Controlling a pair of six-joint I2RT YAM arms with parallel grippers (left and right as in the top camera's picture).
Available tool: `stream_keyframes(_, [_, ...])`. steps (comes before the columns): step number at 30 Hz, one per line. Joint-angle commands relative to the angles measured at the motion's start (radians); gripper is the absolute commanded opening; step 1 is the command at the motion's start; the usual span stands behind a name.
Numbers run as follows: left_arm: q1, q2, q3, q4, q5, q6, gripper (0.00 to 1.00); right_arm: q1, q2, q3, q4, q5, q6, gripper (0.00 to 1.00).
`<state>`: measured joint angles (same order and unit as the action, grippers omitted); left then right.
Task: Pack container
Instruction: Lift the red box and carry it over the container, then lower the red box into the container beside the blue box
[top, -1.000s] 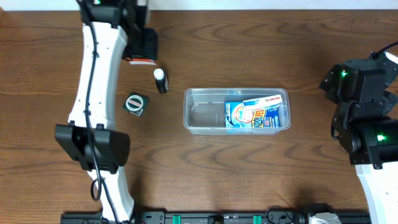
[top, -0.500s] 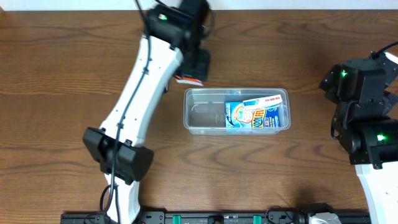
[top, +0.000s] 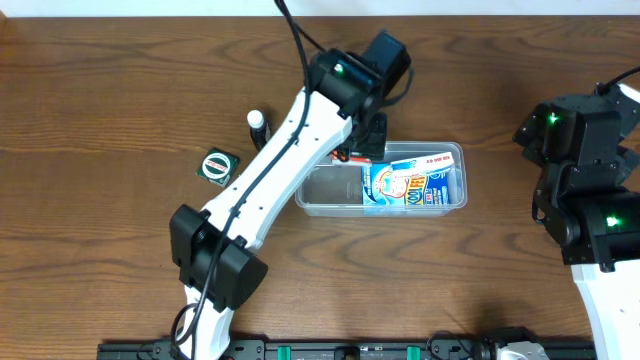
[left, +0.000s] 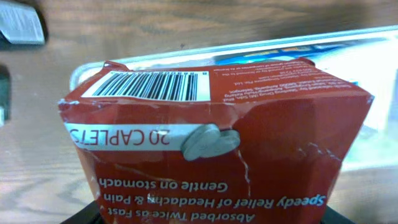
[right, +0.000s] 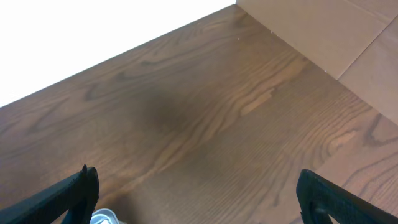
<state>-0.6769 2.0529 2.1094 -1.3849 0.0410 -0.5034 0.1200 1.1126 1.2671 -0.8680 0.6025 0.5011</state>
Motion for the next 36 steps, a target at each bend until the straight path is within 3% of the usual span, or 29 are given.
stream_keyframes(1, [0.003, -0.005, -0.078, 0.034, -0.027, -0.084, 0.6, -0.01, 0.002, 0.012, -0.001, 0.021, 0.011, 0.99])
stream_keyframes(12, [-0.016, -0.005, -0.243, 0.186, -0.027, -0.182, 0.58, -0.01, 0.002, 0.012, -0.001, 0.021, 0.011, 0.99])
stream_keyframes(36, [-0.006, -0.005, -0.46, 0.34, -0.027, -0.182, 0.58, -0.01, 0.002, 0.012, -0.001, 0.021, 0.011, 0.99])
